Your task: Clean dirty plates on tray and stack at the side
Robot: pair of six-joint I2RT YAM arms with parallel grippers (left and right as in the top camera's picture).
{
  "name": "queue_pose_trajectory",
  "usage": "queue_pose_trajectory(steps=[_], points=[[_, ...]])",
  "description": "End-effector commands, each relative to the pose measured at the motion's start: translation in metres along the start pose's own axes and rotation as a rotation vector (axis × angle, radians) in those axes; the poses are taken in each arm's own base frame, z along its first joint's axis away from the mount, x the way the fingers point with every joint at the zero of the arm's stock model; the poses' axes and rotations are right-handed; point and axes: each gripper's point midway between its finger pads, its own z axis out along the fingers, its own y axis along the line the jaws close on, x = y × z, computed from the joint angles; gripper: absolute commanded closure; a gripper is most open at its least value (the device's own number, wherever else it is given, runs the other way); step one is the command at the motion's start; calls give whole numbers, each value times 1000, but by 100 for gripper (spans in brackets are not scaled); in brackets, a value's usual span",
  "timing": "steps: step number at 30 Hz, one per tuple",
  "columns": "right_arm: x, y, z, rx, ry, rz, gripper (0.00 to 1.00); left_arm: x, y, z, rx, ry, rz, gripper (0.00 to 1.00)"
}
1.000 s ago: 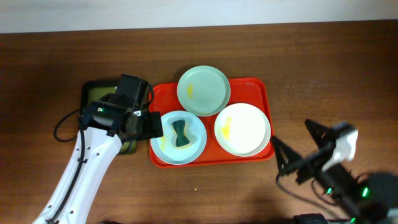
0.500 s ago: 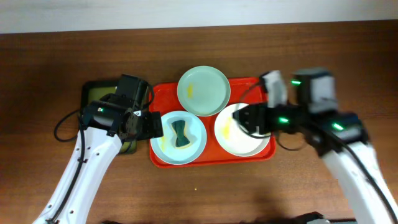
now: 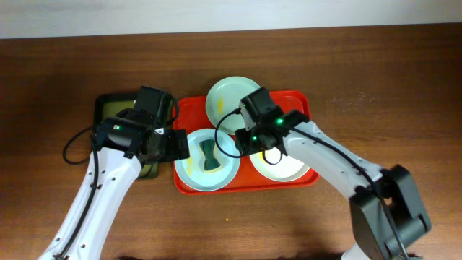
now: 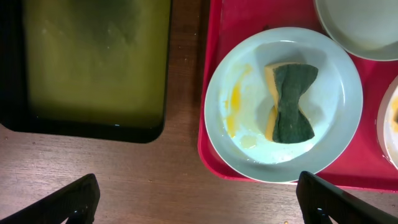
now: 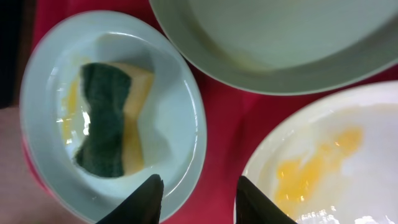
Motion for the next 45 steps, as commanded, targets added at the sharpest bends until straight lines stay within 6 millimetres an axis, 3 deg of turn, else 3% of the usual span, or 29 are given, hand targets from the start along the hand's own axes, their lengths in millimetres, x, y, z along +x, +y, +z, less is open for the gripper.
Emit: queue_pose_trajectory(steps=[1,6,11,24,26,27,28,36,38,42,45], points=[[-1,4,13,16,1,-85,62,-2,2,2,-13,-7,2,0],[2,13,32,8,11,-112,62,-5,1,2,-9,-19,0,1],[7,2,47,72,33,-111,62,-5,1,2,-8,-18,0,1],[10,-2,59,76,46,-112,62,-5,1,2,-7,-19,0,1],[13,-4,65,80,59,-110,64,-5,0,2,-1,-17,0,0],[15,-6,69,82,68,-109,70,-5,0,2,-1,-17,0,0],[16,-6,70,83,70,-108,78,-5,0,2,-1,-18,0,9],[14,-6,70,81,64,-107,95,-1,-14,8,77,2,0,75],[14,-6,70,81,65,-107,96,1,-23,18,126,4,0,80],[14,-6,70,81,65,-107,96,11,-46,46,260,18,3,67],[14,-5,70,77,65,-103,96,17,-60,69,345,8,-29,69]])
